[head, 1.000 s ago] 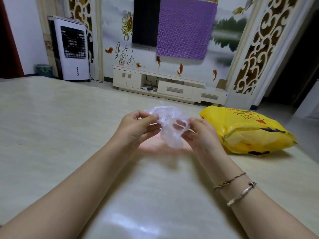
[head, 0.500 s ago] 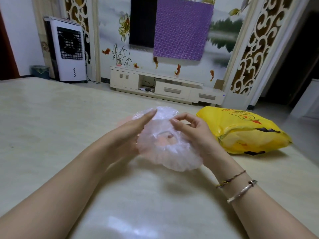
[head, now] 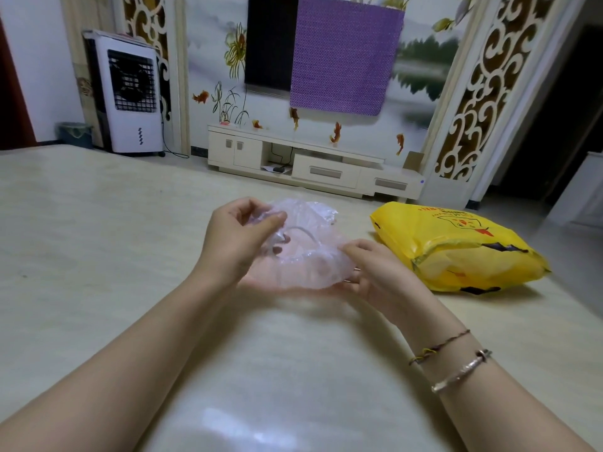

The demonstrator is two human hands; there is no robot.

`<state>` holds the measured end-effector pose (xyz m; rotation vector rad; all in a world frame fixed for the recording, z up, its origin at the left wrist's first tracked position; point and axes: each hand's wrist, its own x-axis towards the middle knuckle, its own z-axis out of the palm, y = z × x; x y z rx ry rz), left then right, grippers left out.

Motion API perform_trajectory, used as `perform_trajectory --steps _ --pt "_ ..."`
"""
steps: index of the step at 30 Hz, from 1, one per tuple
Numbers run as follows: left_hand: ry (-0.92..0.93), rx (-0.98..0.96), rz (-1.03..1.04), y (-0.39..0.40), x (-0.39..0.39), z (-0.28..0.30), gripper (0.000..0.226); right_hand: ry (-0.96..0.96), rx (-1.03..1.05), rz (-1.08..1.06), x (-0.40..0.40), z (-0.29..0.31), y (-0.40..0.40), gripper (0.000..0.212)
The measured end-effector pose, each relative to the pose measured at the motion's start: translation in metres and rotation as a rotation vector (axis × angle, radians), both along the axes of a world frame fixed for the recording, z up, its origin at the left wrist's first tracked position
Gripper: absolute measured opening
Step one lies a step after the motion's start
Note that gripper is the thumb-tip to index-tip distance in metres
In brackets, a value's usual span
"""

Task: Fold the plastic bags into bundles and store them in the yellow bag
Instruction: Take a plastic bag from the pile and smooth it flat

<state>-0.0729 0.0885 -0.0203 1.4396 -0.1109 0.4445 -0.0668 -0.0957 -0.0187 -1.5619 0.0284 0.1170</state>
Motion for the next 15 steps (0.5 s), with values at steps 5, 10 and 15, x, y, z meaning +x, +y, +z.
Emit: perform_trajectory --steps 5,10,15 --pt "-0.026 0.385 0.253 0.001 0.002 -0.007 0.014 -0.099 -0.121 -0.254 0.014 -0.006 -0.003 0.008" --pt "0.177 0.691 0.257 0.006 0.003 -0.02 0.015 -0.348 -0.65 -0.291 0.024 -0.014 -0.017 0.01" --pt "0.197 1.119 0.362 0.009 -0.008 -0.02 0.03 -0.368 -0.723 -0.209 0.019 -0.018 -0.021 0.022"
